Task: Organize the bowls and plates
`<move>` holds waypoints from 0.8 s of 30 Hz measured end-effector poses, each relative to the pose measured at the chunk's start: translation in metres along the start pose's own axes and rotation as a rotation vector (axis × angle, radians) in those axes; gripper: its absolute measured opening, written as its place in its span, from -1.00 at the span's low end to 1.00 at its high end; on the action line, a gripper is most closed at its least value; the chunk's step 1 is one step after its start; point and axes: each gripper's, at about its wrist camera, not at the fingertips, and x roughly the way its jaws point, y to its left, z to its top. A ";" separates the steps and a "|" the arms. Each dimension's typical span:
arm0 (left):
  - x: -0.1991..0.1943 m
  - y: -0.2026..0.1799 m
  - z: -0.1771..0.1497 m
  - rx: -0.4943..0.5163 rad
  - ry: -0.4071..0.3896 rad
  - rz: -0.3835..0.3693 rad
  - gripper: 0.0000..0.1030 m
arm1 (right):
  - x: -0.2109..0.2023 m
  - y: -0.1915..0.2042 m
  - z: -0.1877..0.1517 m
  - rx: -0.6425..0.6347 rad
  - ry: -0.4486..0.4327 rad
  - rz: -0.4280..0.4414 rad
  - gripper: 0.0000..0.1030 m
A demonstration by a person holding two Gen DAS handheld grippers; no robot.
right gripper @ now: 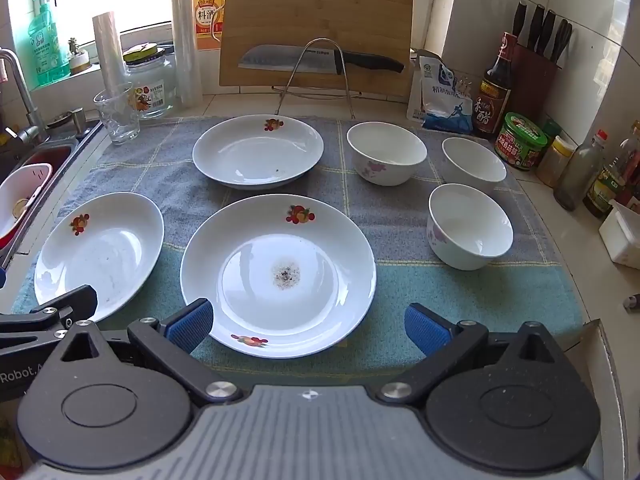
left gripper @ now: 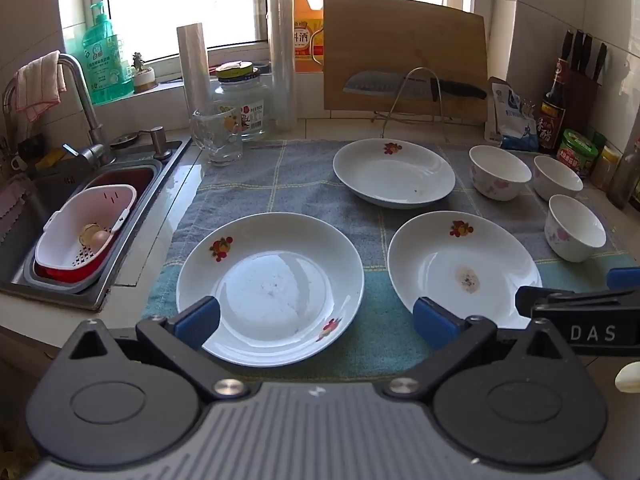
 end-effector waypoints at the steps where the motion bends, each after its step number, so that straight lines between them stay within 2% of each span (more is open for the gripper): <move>1: 0.000 0.001 0.000 -0.002 0.003 -0.003 0.98 | 0.000 0.000 0.000 -0.002 0.002 -0.003 1.00; 24: -0.006 -0.002 0.010 0.013 -0.004 -0.005 0.98 | -0.002 -0.002 0.006 -0.002 -0.012 -0.001 1.00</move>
